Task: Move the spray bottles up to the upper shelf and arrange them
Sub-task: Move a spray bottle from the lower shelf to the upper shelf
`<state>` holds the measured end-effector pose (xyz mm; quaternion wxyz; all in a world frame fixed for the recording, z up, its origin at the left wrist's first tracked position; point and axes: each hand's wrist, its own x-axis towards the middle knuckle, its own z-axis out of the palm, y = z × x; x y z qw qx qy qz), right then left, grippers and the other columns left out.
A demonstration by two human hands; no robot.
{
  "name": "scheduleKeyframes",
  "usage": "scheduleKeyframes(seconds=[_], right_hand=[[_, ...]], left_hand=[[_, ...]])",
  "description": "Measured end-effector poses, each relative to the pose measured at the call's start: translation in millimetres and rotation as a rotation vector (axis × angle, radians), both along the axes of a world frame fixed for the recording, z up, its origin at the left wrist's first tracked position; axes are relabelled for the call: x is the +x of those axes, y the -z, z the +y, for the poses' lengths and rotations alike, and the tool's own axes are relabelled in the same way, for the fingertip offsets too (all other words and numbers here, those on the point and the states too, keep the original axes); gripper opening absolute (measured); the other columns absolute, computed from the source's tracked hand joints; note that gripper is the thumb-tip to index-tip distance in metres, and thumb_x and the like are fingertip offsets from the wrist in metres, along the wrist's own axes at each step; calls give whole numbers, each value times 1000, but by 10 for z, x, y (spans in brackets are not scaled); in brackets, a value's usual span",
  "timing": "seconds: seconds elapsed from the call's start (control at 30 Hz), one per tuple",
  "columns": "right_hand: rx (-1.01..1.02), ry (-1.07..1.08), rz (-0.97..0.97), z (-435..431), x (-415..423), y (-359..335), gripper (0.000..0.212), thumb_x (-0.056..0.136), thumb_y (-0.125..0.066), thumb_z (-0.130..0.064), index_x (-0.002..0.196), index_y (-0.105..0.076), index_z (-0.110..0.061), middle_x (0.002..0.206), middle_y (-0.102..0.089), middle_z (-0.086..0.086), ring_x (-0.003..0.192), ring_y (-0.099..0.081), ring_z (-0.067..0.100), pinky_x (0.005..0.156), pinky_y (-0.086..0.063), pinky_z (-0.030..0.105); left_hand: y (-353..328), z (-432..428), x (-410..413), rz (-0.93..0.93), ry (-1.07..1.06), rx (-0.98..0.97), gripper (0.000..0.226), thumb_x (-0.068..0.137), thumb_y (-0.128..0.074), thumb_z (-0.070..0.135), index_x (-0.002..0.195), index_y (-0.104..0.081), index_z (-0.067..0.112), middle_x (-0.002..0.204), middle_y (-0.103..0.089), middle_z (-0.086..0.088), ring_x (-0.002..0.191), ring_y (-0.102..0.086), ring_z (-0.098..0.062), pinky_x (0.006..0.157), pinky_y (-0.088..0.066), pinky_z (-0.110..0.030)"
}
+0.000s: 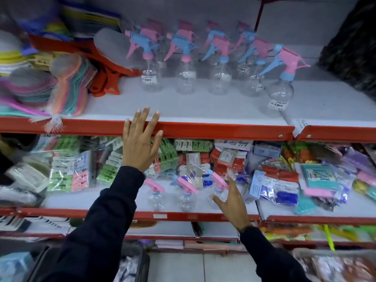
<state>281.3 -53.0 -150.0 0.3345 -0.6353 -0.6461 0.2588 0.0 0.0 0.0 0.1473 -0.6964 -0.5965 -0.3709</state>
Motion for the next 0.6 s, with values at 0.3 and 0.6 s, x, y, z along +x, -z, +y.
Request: scheduleKeyframes(seconds=[0.3, 0.6], right_hand=[[-55, 26, 299, 118, 79, -5, 39, 78, -74, -11, 106, -55, -31, 105, -64, 2, 88, -59, 16, 66, -43, 15], [164, -102, 467, -136, 317, -1221, 35, 67, -74, -34, 98, -59, -43, 92, -67, -23, 81, -60, -1, 69, -48, 13]], left_hand=[[84, 117, -81, 58, -19, 62, 44, 98, -39, 35, 140, -41, 25, 147, -42, -3, 141, -25, -21, 117, -3, -38], [138, 206, -77, 65, -41, 98, 43, 97, -40, 34, 140, -41, 27, 143, -45, -3, 139, -27, -21, 118, 1, -35]])
